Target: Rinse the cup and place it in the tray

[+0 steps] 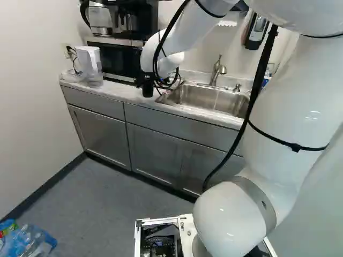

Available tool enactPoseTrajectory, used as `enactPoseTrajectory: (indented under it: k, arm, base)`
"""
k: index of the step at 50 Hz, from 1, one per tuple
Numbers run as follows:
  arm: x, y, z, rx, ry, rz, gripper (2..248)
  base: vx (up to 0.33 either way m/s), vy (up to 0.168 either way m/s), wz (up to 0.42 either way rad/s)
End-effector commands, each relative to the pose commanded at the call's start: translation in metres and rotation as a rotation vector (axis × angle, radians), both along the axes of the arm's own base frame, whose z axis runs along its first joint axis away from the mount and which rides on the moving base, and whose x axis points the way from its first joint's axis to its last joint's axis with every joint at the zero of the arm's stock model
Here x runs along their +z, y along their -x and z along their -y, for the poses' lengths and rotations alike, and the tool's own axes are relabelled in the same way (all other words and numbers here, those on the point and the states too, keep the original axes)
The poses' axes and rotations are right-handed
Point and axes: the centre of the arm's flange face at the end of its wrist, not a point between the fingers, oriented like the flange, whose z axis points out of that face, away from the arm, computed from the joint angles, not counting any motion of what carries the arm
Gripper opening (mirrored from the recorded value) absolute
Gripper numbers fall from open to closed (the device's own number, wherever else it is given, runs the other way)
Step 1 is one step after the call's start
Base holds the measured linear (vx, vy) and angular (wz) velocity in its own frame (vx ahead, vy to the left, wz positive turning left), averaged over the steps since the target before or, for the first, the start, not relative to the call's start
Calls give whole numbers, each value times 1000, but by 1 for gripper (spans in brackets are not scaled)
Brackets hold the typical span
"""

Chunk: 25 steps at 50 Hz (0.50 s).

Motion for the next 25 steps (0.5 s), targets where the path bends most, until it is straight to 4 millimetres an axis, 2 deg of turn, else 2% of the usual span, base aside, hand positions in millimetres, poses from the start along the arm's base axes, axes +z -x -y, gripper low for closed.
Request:
enactPoseTrajectory:
  k: [25]
  arm:
    - [-17, 2, -3, 8, -31, 92, 247]
  base:
    - [0, 0, 0]
